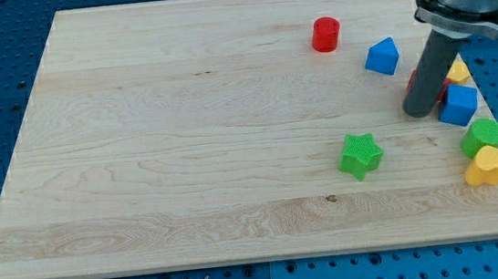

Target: Adjust the red star to the left of the yellow hexagon

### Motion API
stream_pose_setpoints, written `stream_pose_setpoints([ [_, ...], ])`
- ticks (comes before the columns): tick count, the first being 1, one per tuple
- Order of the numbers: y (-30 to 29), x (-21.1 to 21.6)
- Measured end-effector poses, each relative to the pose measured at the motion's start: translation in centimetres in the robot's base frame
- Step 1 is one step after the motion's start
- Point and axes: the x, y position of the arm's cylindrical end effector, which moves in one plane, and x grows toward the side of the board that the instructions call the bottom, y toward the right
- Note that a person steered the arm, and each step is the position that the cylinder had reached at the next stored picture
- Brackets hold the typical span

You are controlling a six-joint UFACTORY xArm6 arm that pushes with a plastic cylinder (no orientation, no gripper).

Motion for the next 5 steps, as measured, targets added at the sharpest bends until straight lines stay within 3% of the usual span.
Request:
stream_pose_setpoints([
  [2, -1.7, -3.9],
  [3, -1.8, -2.8],
  [4, -1.8, -4.3],
  [5, -1.9, -1.7],
])
